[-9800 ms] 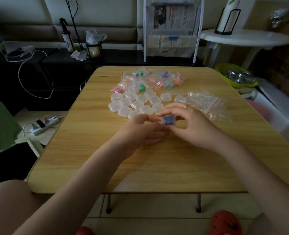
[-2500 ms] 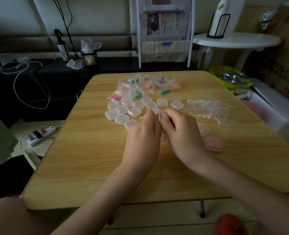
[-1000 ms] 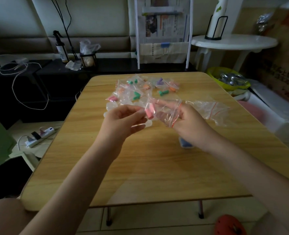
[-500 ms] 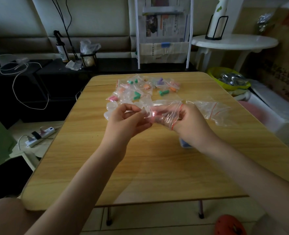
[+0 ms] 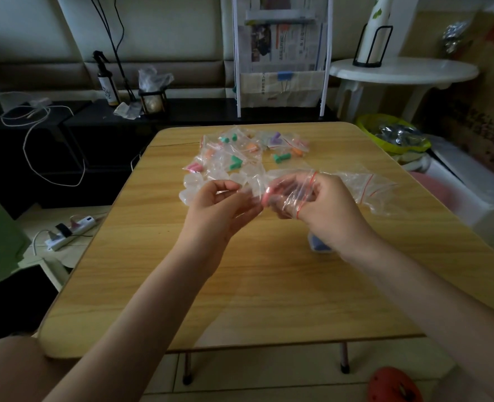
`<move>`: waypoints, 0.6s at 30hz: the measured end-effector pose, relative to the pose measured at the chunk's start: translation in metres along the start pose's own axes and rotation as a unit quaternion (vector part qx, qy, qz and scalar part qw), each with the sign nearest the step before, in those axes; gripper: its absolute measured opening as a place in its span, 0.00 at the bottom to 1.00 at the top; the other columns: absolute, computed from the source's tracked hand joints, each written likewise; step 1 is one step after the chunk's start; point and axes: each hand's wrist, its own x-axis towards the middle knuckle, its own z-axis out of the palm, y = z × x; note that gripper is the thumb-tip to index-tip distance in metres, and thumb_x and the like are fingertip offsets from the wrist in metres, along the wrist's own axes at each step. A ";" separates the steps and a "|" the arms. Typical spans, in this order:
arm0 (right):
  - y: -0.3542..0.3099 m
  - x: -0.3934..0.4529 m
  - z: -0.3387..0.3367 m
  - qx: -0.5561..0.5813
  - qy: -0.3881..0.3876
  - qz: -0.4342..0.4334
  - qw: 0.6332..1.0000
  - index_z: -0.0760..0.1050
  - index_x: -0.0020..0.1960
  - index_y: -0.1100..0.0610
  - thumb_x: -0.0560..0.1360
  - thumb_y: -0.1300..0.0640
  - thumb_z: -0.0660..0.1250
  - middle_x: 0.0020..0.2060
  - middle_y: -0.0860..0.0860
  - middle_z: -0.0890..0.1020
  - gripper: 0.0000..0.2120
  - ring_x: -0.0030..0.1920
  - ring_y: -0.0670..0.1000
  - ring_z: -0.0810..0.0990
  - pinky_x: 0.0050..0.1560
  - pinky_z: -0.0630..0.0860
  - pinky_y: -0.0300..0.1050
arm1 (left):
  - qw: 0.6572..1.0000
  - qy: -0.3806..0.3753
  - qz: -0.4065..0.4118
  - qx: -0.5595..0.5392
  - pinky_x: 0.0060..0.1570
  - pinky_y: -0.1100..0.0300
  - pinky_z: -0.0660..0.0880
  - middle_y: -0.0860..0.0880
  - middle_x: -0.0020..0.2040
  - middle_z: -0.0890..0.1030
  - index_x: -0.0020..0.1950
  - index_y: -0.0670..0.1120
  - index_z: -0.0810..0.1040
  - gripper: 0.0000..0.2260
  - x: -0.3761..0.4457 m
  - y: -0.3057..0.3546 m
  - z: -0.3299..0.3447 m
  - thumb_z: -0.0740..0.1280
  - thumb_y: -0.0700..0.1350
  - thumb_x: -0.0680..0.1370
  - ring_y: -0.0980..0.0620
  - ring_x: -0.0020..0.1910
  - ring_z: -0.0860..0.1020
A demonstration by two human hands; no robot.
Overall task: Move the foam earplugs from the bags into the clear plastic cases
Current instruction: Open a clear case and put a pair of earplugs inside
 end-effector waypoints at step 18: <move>0.008 0.002 -0.002 -0.153 0.003 -0.096 0.983 0.84 0.50 0.57 0.70 0.55 0.75 0.42 0.48 0.84 0.10 0.43 0.46 0.81 0.48 0.78 0.43 | 0.990 -0.010 -0.074 -0.123 0.36 0.66 0.79 0.42 0.44 0.79 0.56 0.41 0.70 0.09 0.005 -0.006 -0.001 0.64 0.34 0.77 0.54 0.34 0.81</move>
